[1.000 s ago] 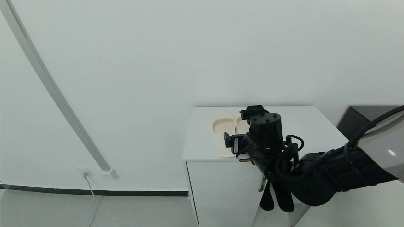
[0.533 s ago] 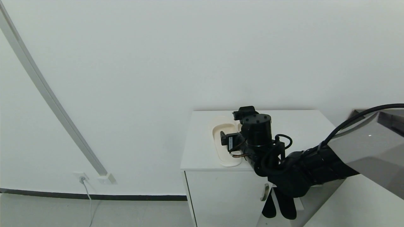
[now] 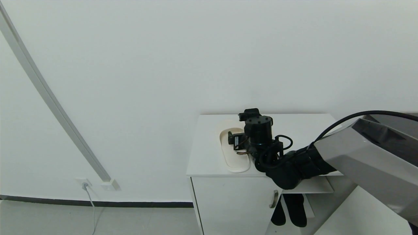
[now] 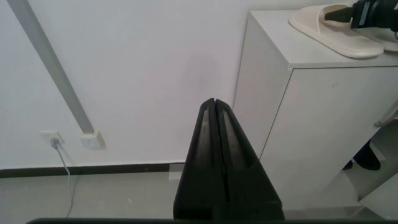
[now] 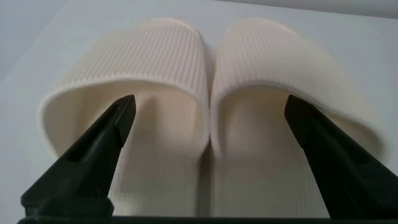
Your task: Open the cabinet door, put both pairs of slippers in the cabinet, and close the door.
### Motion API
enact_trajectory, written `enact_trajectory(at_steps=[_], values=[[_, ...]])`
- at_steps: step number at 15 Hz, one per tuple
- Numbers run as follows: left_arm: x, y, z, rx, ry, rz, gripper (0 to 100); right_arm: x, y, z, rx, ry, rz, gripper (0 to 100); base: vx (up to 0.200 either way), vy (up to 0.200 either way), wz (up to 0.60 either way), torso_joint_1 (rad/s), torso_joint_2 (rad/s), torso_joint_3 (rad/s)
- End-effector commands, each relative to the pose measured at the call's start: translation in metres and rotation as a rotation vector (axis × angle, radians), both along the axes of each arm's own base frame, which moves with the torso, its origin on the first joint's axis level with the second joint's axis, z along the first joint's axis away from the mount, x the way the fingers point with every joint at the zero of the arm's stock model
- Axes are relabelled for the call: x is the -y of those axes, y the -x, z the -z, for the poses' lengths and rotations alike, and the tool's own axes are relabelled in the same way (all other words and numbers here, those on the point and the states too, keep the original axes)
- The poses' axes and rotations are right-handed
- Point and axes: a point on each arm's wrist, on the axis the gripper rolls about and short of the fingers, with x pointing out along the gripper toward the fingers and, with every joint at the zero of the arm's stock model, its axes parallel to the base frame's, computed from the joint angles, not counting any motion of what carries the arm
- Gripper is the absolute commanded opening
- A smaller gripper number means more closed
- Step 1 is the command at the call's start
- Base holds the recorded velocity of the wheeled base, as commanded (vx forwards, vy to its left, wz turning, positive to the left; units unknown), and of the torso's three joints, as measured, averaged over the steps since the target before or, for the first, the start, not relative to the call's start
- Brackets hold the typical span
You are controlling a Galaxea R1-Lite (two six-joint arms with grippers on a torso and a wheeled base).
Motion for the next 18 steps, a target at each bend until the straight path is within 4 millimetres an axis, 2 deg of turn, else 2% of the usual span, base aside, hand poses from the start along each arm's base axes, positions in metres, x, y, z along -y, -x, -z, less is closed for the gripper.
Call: enact_trajectory(at_steps=[1,6,7,18], values=[[0.0000,-0.0001,-0.0001,-0.001,0.000,0.001,0,-0.0033,-0.0107,0.0076,-0.001,0.001,0.001,100,0.000,0.000,0.00,0.000,0.00,0.000],[0.0000,-0.0001,-0.0001,-0.001,0.002,0.001,0,-0.0054,-0.0168,0.0050,0.001,-0.001,0.006,100,0.000,0.000,0.00,0.000,0.00,0.000],[0.0000,-0.0001,-0.0001,-0.001,0.002,0.001,0,-0.0054,-0.0168,0.0050,0.001,-0.001,0.006,0,0.000,0.000,0.00,0.000,0.00,0.000],[0.0000,-0.0001,0.0001,-0.002,0.000,0.001,0,-0.0040,-0.0151,-0.0014,0.012,-0.010,0.006,0,0.000,0.000,0.00,0.000,0.00,0.000]])
